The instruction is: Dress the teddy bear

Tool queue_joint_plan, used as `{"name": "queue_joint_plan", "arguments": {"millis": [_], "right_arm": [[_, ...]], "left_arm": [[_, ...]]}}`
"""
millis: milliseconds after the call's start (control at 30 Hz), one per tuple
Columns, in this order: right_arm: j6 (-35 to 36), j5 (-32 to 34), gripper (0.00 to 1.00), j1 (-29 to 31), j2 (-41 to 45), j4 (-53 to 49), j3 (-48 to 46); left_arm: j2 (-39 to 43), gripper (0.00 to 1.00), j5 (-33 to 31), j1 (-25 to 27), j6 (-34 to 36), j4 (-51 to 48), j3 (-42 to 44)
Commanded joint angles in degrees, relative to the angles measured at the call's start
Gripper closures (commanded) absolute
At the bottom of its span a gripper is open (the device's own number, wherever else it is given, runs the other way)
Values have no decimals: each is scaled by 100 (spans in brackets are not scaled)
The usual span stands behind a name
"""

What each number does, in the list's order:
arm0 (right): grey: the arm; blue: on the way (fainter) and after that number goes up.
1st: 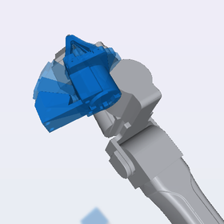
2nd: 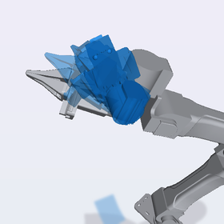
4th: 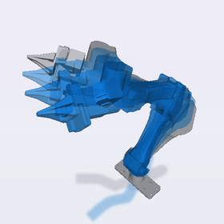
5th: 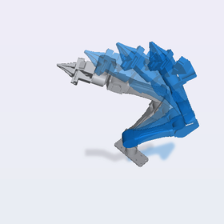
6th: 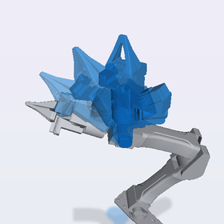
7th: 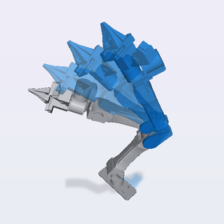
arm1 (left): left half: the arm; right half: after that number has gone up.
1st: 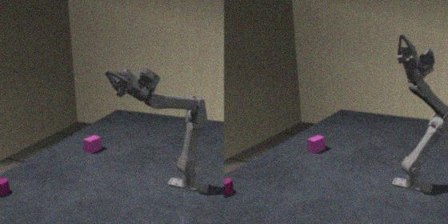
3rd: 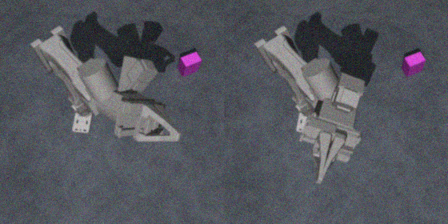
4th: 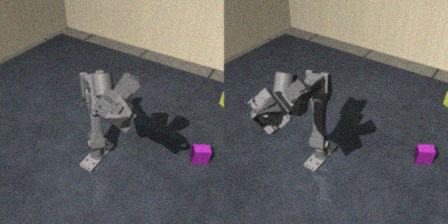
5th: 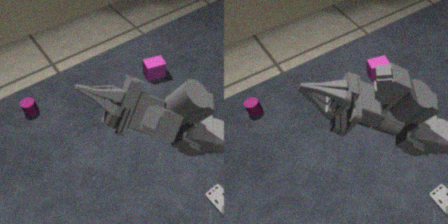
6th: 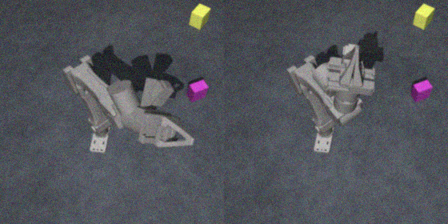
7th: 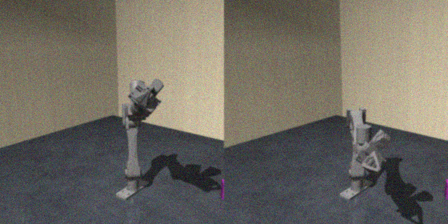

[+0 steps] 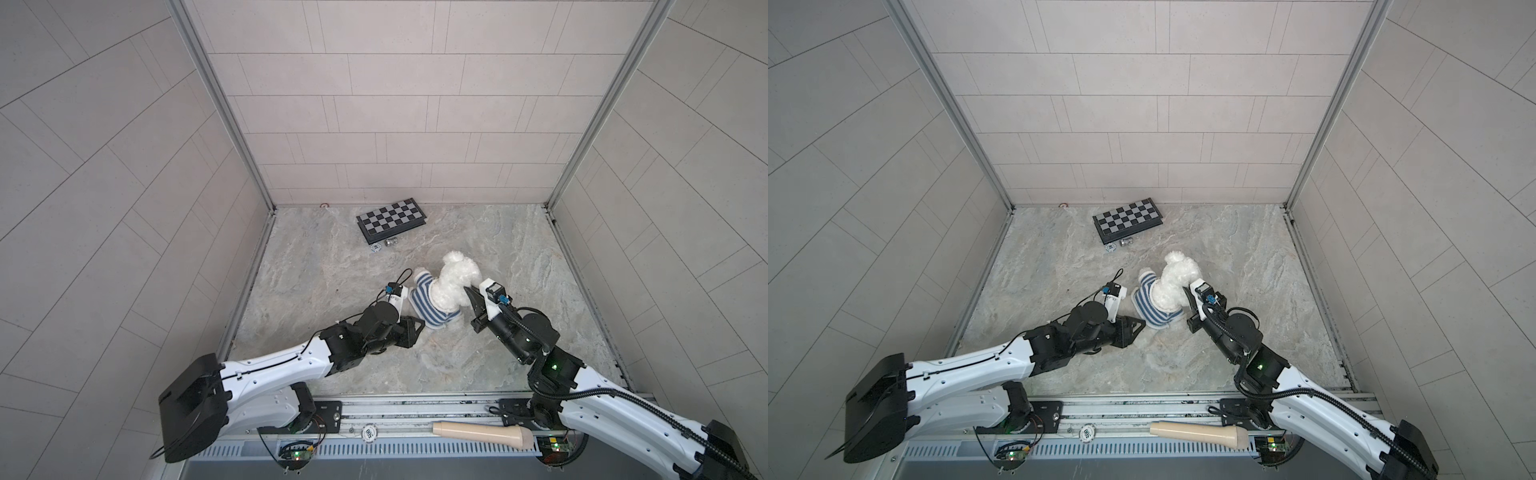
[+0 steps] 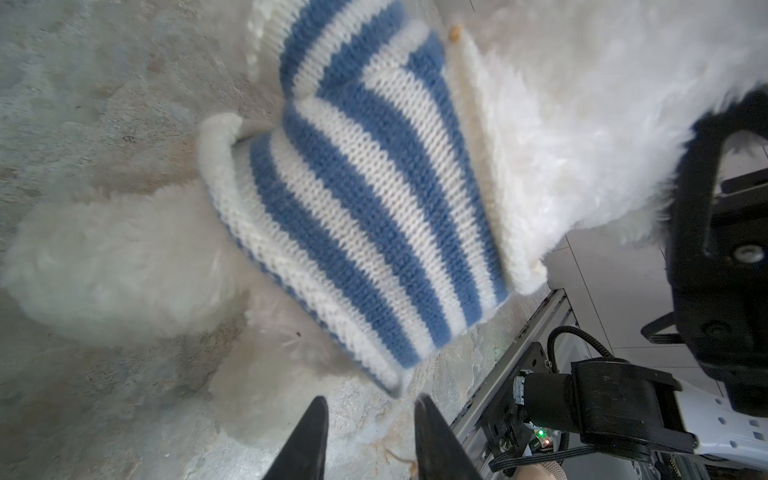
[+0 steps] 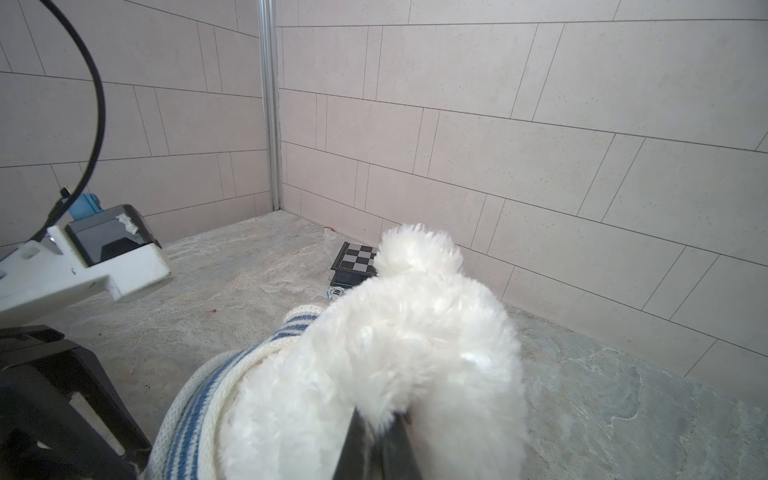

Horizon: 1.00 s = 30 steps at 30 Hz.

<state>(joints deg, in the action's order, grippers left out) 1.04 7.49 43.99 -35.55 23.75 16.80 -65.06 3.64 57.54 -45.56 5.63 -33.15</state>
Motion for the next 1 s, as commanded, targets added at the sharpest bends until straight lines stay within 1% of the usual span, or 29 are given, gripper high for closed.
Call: {"name": "queue_joint_plan", "arguments": {"millis": [0, 100, 200, 267, 400, 467, 633, 800, 967], "right_arm": [[-76, 73, 100, 22, 106, 353, 61], [-95, 67, 100, 23, 101, 402, 34], [-101, 59, 100, 23, 108, 389, 26], [-96, 55, 100, 22, 113, 381, 21], [-97, 86, 100, 22, 133, 419, -18], [-97, 91, 100, 22, 136, 434, -31], [-93, 112, 100, 23, 167, 413, -36], [-83, 133, 100, 22, 229, 385, -43], [-69, 151, 100, 22, 277, 342, -36]], "left_arm": [[-91, 64, -123, 32, -75, 283, -226], [-163, 68, -347, 3, -228, 322, -209], [-215, 70, -307, -62, -260, 434, -226], [-260, 73, -285, -65, -243, 404, -272], [-314, 87, -261, -67, -303, 404, -246], [-306, 92, -258, -65, -330, 396, -216], [-253, 100, -252, -156, -328, 312, -125], [-288, 100, -22, -568, -453, 235, 105], [-331, 100, -38, -804, -332, 43, 168]]}}
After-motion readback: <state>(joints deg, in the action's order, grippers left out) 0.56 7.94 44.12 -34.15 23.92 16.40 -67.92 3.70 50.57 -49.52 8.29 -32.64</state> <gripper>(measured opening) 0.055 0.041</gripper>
